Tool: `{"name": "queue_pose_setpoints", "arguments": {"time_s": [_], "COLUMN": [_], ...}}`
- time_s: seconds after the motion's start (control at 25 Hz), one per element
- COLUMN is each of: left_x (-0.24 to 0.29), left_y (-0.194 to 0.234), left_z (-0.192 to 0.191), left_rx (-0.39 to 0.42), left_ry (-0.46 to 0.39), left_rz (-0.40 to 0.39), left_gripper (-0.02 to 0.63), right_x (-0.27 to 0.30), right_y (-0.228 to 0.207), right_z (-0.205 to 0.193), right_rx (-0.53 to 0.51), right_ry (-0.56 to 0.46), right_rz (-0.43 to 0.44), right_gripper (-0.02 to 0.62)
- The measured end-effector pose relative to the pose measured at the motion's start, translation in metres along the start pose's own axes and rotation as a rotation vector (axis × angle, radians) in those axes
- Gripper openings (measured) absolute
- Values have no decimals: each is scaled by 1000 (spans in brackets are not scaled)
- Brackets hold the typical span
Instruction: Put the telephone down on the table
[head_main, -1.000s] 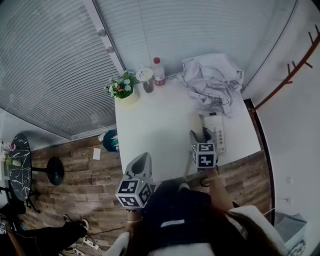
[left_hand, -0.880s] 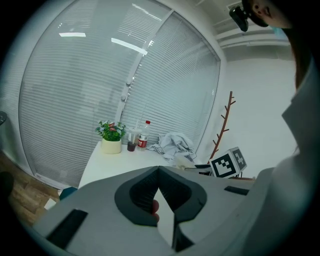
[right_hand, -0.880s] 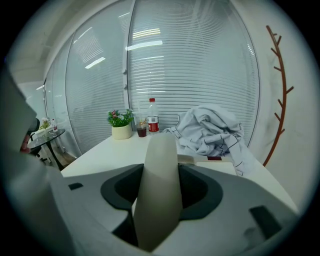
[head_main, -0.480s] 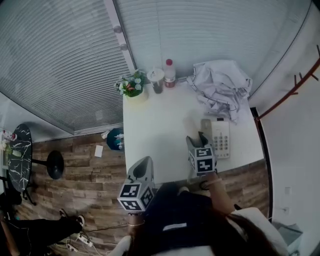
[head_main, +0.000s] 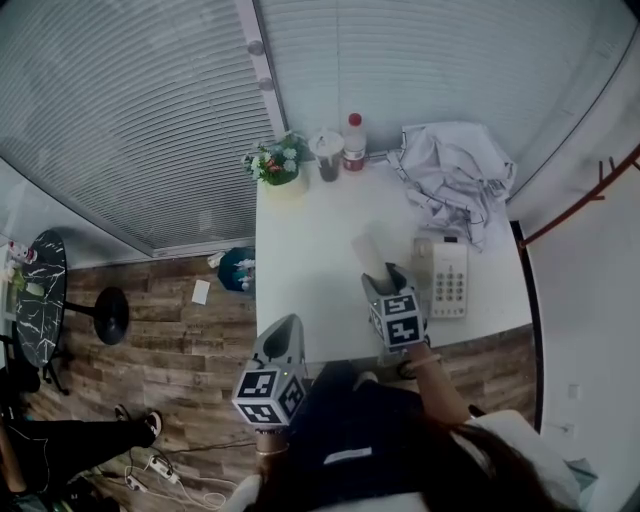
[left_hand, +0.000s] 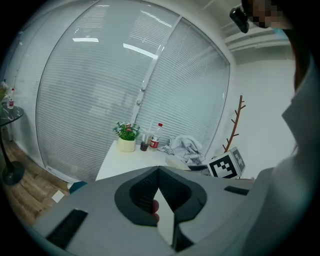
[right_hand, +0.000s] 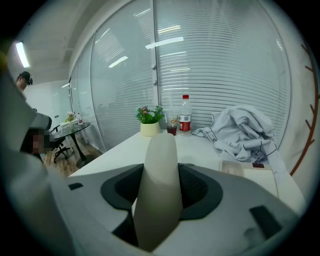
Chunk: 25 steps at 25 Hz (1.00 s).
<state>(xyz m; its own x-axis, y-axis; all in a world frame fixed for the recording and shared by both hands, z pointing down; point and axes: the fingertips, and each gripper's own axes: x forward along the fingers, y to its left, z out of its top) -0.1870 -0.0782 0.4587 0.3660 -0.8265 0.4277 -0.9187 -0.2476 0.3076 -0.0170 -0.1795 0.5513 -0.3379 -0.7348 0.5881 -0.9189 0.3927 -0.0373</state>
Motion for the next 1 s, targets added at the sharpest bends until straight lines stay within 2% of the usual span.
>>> {"name": "queue_pose_setpoints", "arguments": {"time_s": [1.0], "left_x": [-24], "left_y": [35], "left_z": [-5], "left_rx": [-46], "left_ry": [-9], "left_rz": [94], "left_gripper": [0], "right_x": [27], "right_y": [68], "right_z": [2], "right_rx": [-82], "right_ry": [22], "right_rz": [159], "right_gripper": [218]}}
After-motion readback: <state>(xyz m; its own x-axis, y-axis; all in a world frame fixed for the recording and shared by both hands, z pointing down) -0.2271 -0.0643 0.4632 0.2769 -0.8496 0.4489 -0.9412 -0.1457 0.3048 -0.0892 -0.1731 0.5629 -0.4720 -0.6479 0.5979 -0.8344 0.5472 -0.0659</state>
